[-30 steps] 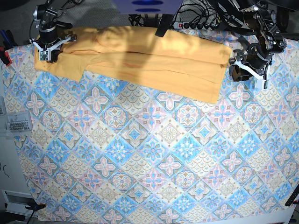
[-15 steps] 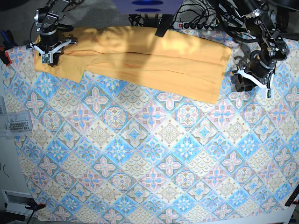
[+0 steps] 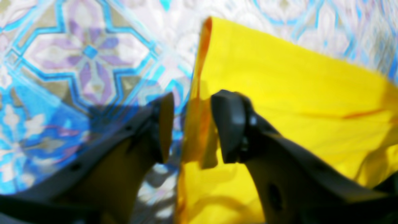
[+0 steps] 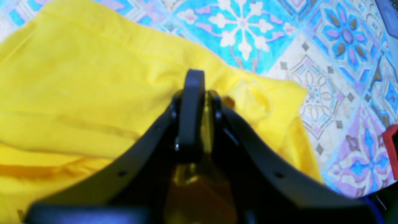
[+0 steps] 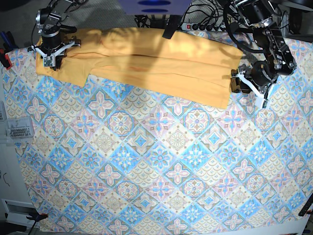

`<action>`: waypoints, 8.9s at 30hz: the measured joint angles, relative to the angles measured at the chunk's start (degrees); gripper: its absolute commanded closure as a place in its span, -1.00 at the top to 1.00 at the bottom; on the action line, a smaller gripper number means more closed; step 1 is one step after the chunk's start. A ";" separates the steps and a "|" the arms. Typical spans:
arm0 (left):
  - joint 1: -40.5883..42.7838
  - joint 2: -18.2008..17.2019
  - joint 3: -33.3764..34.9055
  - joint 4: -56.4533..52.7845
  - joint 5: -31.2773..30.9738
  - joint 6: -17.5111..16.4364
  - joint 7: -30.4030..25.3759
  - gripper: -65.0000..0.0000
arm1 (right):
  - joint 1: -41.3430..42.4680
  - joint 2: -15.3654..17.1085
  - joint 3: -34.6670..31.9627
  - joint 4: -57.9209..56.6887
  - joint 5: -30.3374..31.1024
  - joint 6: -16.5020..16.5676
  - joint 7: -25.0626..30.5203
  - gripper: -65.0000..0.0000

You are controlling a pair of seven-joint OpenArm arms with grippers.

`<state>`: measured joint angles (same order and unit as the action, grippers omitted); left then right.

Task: Fold the T-shirt properly

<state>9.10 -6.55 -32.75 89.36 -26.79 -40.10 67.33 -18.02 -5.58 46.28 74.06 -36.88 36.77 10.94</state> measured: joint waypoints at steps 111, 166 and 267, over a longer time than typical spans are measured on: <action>-6.23 -4.11 -9.27 -1.99 -1.38 0.24 -0.85 -1.00 | 6.60 -3.34 -20.02 1.73 -1.66 2.43 -5.22 -0.86; -1.84 15.26 20.39 0.70 -0.87 0.63 -0.72 -0.48 | 6.47 -3.63 -16.92 0.17 0.50 3.06 -3.65 -0.86; 0.20 1.77 21.53 -4.24 -8.09 6.03 -0.26 -0.43 | 6.45 -3.67 -16.31 0.17 0.85 3.08 -3.87 -0.86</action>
<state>9.30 -4.78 -11.22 85.12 -34.87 -34.06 67.07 -11.57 -9.26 29.98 74.24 -36.03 39.86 7.07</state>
